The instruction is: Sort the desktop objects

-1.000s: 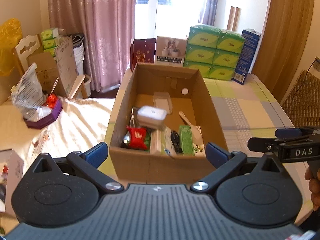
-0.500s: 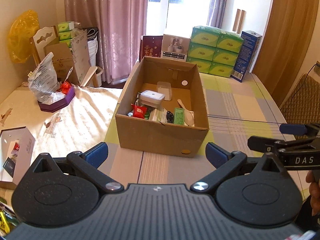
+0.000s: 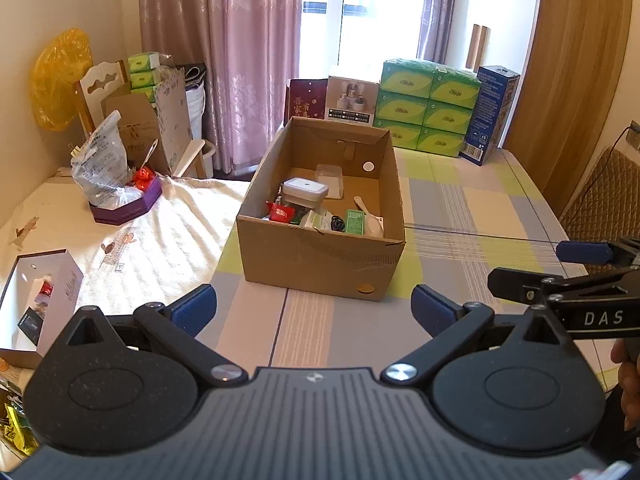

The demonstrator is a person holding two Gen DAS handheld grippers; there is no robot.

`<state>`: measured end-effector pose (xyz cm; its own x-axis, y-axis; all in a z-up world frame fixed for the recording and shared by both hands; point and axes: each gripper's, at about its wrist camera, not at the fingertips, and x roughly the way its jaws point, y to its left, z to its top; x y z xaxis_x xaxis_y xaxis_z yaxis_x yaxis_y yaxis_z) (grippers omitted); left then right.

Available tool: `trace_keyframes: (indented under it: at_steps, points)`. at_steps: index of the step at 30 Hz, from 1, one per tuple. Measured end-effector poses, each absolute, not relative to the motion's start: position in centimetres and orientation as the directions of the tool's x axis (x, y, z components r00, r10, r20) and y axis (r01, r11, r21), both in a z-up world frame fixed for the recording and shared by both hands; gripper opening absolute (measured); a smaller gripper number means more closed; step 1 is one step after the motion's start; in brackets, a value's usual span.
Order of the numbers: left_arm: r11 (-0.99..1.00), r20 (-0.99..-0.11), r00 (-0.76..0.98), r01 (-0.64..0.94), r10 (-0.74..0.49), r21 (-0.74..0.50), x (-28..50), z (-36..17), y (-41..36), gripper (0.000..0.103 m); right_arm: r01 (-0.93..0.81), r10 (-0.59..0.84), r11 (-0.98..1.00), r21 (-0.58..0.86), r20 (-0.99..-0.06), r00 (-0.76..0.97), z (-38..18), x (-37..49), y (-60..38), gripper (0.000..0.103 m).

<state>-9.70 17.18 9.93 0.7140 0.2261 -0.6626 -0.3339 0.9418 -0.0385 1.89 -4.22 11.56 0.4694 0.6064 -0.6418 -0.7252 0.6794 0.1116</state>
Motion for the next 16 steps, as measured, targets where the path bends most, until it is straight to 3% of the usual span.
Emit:
trace_keyframes:
  at_steps: [16]
  points:
    - [0.938, -0.653, 0.721, -0.343, 0.232, -0.045, -9.3, 9.6, 16.6, 0.102, -0.709, 0.593, 0.695, 0.118, -0.651, 0.473, 10.9, 1.7, -5.4, 0.101]
